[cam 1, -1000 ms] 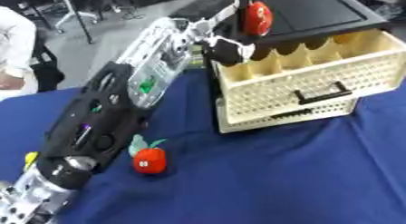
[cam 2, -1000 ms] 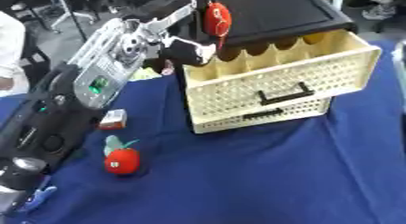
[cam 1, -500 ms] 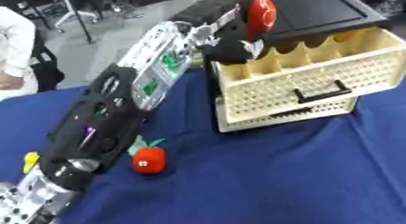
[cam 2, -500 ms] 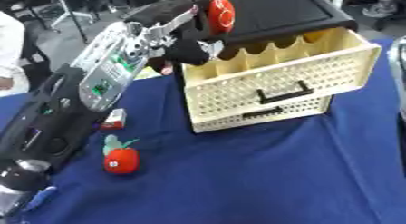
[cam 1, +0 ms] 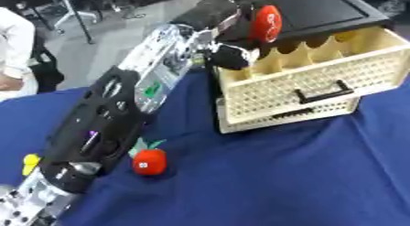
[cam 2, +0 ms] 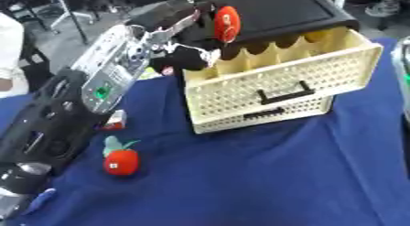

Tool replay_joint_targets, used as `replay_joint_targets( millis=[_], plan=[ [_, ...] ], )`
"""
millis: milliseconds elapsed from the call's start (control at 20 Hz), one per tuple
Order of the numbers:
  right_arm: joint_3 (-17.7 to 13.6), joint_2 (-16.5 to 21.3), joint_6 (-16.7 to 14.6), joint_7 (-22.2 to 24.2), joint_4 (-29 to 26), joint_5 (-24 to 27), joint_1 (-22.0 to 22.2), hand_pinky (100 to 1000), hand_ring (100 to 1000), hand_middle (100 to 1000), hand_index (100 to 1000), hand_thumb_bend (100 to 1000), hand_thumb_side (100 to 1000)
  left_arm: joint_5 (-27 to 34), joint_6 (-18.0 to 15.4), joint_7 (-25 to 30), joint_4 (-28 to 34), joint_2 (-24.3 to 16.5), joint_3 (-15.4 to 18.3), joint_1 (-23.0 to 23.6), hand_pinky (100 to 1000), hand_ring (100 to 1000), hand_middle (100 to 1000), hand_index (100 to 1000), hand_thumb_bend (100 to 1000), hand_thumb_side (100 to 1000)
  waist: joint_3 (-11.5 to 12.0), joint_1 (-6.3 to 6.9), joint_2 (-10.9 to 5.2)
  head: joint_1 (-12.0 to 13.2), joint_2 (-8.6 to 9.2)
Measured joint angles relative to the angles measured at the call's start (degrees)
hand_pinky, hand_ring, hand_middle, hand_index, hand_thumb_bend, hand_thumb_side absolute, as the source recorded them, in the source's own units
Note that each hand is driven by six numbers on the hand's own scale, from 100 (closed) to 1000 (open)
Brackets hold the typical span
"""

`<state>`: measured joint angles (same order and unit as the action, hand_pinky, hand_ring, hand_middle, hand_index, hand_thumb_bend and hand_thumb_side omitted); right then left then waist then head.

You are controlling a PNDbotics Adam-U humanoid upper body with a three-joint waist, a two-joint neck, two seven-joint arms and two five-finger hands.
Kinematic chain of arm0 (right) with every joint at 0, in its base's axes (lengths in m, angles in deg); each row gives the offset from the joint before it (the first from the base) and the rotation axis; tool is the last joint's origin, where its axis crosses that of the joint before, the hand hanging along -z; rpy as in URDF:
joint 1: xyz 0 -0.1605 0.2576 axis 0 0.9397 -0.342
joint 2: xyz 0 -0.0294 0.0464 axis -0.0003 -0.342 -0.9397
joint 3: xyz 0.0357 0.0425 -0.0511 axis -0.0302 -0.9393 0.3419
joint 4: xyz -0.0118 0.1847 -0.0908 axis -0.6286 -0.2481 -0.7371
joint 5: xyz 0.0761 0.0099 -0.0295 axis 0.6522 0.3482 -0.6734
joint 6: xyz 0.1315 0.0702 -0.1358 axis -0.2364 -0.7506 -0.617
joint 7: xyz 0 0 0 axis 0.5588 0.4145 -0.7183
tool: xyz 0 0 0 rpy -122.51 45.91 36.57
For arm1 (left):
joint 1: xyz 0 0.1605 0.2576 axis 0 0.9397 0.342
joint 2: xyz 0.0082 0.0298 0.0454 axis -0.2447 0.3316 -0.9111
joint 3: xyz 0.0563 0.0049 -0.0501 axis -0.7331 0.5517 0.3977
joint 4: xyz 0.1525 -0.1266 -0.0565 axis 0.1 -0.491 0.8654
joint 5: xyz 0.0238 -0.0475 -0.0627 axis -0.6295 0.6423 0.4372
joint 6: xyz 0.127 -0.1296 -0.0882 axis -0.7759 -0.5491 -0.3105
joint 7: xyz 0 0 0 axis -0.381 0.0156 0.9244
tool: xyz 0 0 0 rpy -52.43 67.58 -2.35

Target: Pick up objects from table and place into drawer.

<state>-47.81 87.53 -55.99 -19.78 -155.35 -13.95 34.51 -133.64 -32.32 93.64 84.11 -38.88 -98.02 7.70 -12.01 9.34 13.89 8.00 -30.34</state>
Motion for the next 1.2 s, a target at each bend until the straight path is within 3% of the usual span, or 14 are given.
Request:
replay_joint_targets(
  millis=[100, 350, 550, 850, 950, 1000, 1050, 1200],
  plan=[
    [0.0, 0.0, 0.0, 0.0, 0.0, 0.0, 0.0, 666, 615, 641, 808, 100, 949, 0.0, 0.0, 0.2, 0.0, 0.0, 0.0, 0.0, 458, 777, 807, 1000, 100, 658, 0.0, 0.0, -0.01, 0.0, -0.09],
    [0.0, 0.0, -0.1, -0.1, 0.0, 0.0, 0.0, 667, 616, 641, 808, 100, 948, 0.0, 0.3, 0.5, 0.0, 0.0, 0.0, 0.0, 454, 776, 802, 1000, 100, 626, 0.0, -0.04, -0.05, 0.1, -0.28],
    [0.0, -0.2, -0.2, 0.0, 0.0, 0.0, 0.0, 667, 617, 642, 808, 100, 948, 0.3, 0.6, 0.6, 0.0, 0.0, 0.0, 0.0, 501, 802, 821, 1000, 100, 722, 0.0, -0.33, -0.13, 0.3, -0.3],
    [0.2, -0.4, -0.2, 0.0, 0.0, 0.0, 0.0, 667, 617, 643, 807, 100, 944, 0.6, 1.0, 0.8, -0.1, -0.1, 0.0, 0.0, 483, 790, 800, 988, 100, 648, -0.3, -0.58, -0.24, 0.5, -0.3],
    [0.2, -0.4, -0.2, 0.0, 0.0, 0.0, 0.0, 667, 617, 643, 808, 100, 944, 0.8, 1.1, 0.7, 0.1, -0.1, 0.0, 0.0, 471, 783, 794, 983, 100, 669, -0.1, -0.65, -0.26, 0.5, -0.32],
    [0.2, -0.4, -0.2, 0.0, 0.0, 0.0, 0.0, 668, 618, 644, 808, 100, 955, 1.2, 1.2, 0.7, 0.4, -0.1, 0.0, 0.0, 462, 777, 787, 977, 100, 763, 0.0, -0.69, -0.27, 0.5, -0.33],
    [0.3, -0.4, -0.2, 0.0, 0.0, 0.0, 0.0, 668, 619, 645, 808, 100, 946, 1.7, 1.3, 0.6, 0.8, -0.1, 0.1, 0.0, 448, 768, 776, 965, 100, 674, 0.1, -0.74, -0.33, 0.5, -0.35],
    [0.3, -0.4, -0.3, 0.1, 0.1, 0.0, 0.0, 662, 621, 649, 807, 100, 944, 4.6, 2.5, -0.1, 3.2, -0.3, 0.9, 0.0, 409, 740, 737, 931, 100, 661, 0.7, -1.18, -0.65, 0.4, -0.71]
  ],
)
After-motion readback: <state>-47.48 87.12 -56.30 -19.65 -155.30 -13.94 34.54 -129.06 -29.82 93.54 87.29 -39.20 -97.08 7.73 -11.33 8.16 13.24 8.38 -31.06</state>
